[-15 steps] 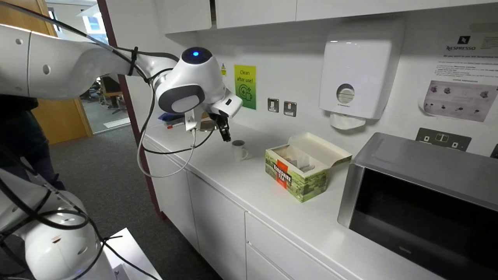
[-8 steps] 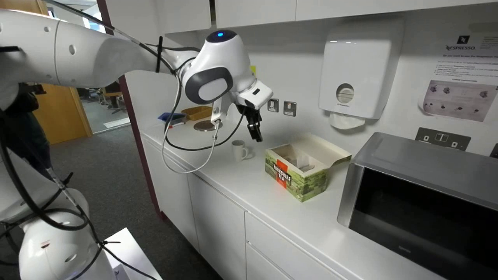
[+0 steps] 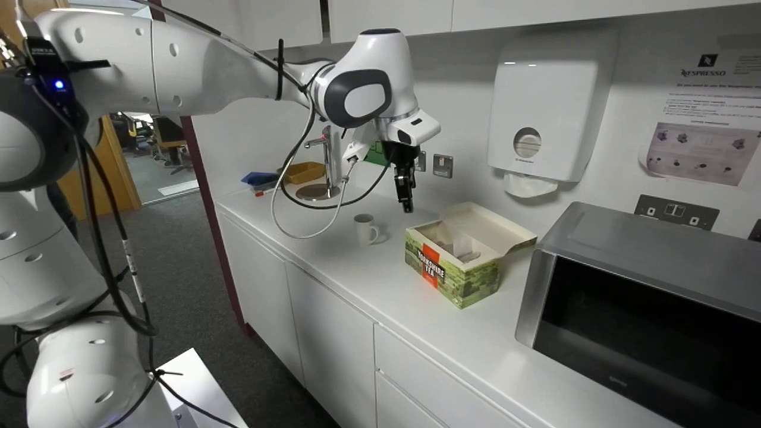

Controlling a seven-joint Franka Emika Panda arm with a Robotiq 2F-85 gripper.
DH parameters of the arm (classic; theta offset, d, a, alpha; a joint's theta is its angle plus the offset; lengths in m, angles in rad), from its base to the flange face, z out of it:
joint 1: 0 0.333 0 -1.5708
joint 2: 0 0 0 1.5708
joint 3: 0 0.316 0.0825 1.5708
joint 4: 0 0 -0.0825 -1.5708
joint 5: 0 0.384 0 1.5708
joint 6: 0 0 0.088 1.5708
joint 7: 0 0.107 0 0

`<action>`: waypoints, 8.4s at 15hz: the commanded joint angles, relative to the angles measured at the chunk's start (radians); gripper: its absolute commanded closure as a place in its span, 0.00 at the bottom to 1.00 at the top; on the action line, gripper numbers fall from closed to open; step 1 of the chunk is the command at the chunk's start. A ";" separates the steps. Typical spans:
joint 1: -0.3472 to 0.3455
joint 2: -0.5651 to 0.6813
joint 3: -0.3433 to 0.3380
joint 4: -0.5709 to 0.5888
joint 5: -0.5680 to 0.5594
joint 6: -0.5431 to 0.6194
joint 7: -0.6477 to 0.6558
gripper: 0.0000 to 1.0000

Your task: Remove one tea bag from the box and put it in the white mug.

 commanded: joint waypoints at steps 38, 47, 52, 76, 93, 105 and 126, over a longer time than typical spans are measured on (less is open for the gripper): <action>0.023 0.668 -0.045 0.919 -0.219 -0.573 -0.481 0.00; 0.023 0.668 -0.045 0.921 -0.219 -0.573 -0.481 0.00; 0.023 0.668 -0.045 0.922 -0.219 -0.573 -0.481 0.00; 0.038 0.895 0.002 1.030 -0.166 -0.470 -0.447 0.00; 0.018 1.065 0.005 1.262 -0.171 -0.478 -0.429 0.00; -0.011 1.112 0.006 1.307 -0.170 -0.484 -0.423 0.45; 0.012 1.072 0.028 1.348 -0.171 -0.495 -0.433 1.00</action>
